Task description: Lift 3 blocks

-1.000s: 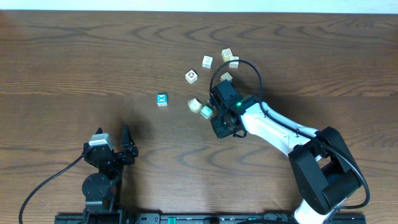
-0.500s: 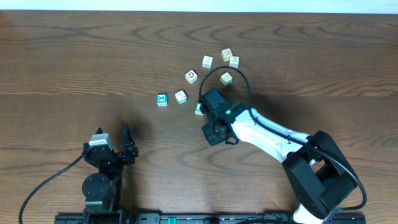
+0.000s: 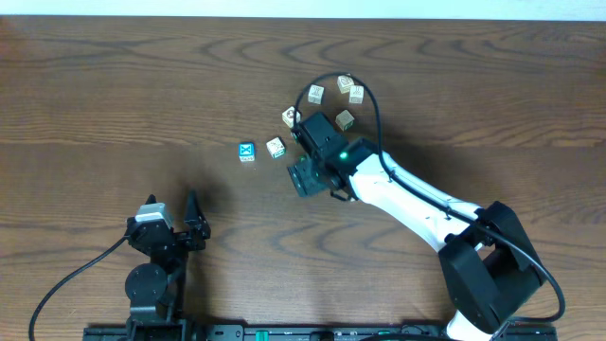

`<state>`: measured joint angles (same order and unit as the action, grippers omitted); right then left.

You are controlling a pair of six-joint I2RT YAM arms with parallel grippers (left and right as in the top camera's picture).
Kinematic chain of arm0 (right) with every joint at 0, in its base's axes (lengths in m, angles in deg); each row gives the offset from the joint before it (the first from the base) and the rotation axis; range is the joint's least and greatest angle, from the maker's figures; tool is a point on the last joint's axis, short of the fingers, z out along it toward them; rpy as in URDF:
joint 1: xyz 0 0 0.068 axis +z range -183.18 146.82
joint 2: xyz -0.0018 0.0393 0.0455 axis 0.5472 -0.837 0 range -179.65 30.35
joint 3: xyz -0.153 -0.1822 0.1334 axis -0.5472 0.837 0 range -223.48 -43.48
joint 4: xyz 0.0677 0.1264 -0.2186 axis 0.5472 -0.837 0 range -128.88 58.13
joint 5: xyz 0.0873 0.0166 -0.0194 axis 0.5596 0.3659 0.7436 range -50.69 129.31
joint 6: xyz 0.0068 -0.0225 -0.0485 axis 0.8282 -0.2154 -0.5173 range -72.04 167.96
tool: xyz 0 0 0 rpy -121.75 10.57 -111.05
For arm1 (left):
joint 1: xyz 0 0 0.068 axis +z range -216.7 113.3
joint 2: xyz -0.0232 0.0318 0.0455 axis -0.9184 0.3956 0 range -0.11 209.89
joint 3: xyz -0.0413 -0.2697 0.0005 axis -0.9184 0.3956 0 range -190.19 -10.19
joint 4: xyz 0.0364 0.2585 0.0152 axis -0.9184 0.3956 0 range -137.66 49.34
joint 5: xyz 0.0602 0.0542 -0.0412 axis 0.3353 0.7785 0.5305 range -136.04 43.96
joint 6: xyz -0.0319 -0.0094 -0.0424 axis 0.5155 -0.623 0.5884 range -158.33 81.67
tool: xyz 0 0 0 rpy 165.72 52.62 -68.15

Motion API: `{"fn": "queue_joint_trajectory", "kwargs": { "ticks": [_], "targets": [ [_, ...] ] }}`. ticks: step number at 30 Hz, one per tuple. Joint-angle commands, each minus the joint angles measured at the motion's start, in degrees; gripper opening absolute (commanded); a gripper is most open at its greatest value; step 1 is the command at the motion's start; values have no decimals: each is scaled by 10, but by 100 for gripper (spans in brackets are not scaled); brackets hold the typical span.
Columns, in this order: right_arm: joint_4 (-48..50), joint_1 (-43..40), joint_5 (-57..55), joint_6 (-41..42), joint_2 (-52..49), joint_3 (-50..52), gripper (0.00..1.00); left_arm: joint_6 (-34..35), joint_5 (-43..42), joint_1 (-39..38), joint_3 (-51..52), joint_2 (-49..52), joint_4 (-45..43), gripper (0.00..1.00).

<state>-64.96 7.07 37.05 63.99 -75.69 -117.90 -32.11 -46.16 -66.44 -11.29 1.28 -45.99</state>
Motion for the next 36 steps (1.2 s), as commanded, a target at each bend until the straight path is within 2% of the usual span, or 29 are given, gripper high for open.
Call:
{"fn": "queue_joint_trajectory", "kwargs": {
  "ticks": [1,9,16,22,26,32,36],
  "targets": [
    [23,2,-18,47,-4,-18,77,5,6,-2,9,0,25,74],
    [109,3,-35,147,-55,-21,79,5,6,-2,9,0,25,74],
    [97,3,-61,234,-110,-43,74,5,6,-2,9,0,25,75],
    [95,3,-67,247,-113,-43,60,5,6,-2,9,0,25,75],
    [70,3,-84,277,-113,-43,45,5,6,-2,9,0,25,74],
    [41,3,-87,281,-113,-43,41,5,6,-2,9,0,25,74],
    [28,3,-86,280,-113,-43,33,5,6,-2,9,0,25,74]
  ]
}}
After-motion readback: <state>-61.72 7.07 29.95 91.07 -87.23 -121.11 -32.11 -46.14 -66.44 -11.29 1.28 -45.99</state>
